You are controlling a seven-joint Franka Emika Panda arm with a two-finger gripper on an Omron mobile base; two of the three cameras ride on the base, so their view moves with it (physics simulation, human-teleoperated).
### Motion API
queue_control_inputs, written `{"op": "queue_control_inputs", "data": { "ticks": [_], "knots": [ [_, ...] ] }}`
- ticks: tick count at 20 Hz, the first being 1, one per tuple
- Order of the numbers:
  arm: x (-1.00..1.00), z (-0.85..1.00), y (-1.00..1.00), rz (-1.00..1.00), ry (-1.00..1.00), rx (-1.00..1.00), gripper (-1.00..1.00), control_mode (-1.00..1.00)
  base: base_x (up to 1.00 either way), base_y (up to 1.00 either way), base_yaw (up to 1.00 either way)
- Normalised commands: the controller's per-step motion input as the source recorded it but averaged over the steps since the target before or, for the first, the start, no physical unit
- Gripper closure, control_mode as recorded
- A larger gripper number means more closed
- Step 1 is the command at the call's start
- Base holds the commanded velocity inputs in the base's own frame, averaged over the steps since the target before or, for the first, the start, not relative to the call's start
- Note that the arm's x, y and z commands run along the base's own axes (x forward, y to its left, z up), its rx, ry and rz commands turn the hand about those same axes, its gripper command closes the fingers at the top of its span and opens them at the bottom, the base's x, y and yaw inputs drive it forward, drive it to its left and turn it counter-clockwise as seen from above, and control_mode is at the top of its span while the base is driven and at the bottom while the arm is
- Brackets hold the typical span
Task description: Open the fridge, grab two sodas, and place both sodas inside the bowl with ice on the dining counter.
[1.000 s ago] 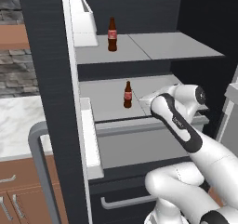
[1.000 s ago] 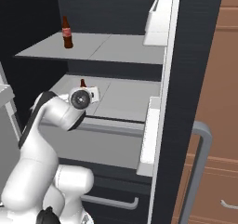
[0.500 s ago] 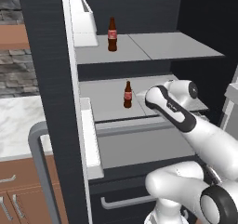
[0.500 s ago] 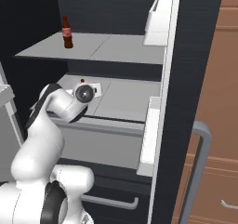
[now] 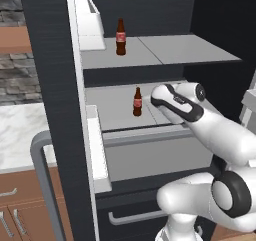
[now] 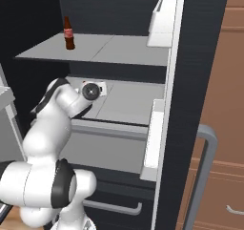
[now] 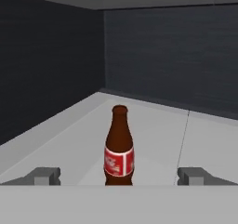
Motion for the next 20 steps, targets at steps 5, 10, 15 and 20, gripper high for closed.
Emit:
{"op": "queue_control_inputs", "data": {
  "ticks": [5, 10, 15, 20],
  "knots": [
    [0.2, -0.17, 0.03, 0.0, 0.0, 0.0, -1.0, -1.0, 0.0, 0.0, 0.0],
    [0.15, -0.19, 0.09, 0.0, 0.0, 0.0, -1.0, -1.0, 0.0, 0.0, 0.0],
    [0.16, -0.19, 0.12, 0.0, 0.0, 0.0, -1.0, -1.0, 0.0, 0.0, 0.0],
    [0.18, -0.2, 0.13, 0.0, 0.0, 0.0, -1.0, -1.0, 0.0, 0.0, 0.0]
  ]
}}
